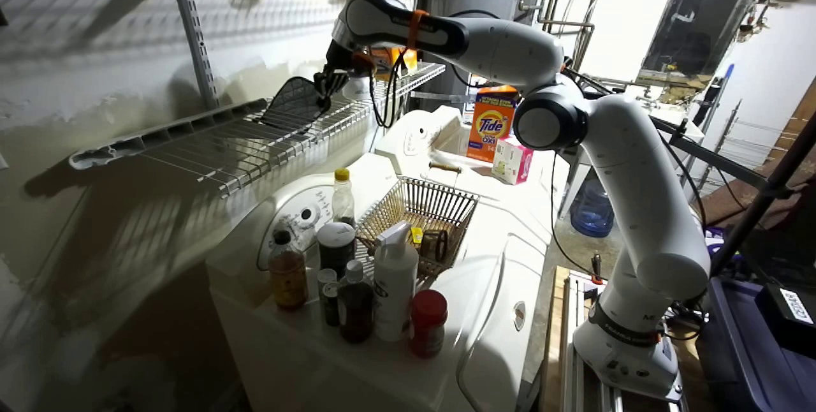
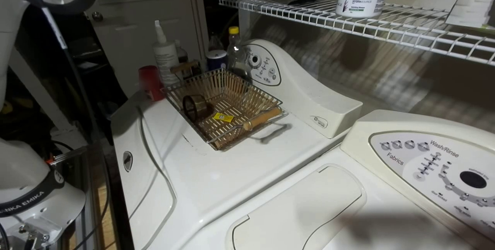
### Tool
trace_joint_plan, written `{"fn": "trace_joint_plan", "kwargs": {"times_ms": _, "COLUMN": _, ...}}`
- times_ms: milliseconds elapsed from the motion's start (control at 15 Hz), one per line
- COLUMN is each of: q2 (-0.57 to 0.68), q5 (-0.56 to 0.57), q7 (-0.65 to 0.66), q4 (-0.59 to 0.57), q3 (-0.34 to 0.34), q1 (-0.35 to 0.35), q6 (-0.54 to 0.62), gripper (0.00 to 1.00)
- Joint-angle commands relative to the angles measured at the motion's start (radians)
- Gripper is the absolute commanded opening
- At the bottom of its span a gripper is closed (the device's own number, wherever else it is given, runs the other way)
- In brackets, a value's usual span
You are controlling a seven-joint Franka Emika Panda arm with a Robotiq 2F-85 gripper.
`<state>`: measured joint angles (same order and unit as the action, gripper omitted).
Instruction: Remove the grey potholder from the spaces of the rack
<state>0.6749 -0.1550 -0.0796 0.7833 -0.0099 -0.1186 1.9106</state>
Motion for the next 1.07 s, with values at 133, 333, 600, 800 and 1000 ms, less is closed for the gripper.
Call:
{"fn": "trace_joint_plan", "kwargs": {"times_ms": 133, "q2": 0.004, "q5": 0.106, "q7": -0.064, "q4": -0.034, "q3": -0.020, "q1": 0.076, "q6": -0.044, "gripper": 0.02}}
{"fn": "trace_joint_plan", "kwargs": {"times_ms": 333, "q2": 0.006, "q5": 0.138, "q7": -0.091, "q4": -0.032, "q3": -0.008, "q1": 0.101, "q6": -0.028, "gripper": 0.02}}
{"fn": "trace_joint_plan", "kwargs": {"times_ms": 600, "q2": -0.017, "q5": 0.161, "q7": -0.108, "q4": -0.019, "q3": -0.013, "q1": 0.124, "q6": -0.013, "gripper": 0.02}}
{"fn": "trace_joint_plan", "kwargs": {"times_ms": 800, "q2": -0.051, "q5": 0.167, "q7": -0.127, "q4": -0.002, "q3": -0.008, "q1": 0.126, "q6": 0.023, "gripper": 0.02}}
{"fn": "trace_joint_plan", "kwargs": {"times_ms": 1000, "q2": -0.091, "q5": 0.175, "q7": -0.147, "q4": 0.012, "q3": -0.012, "q1": 0.133, "q6": 0.048, "gripper": 0.02}}
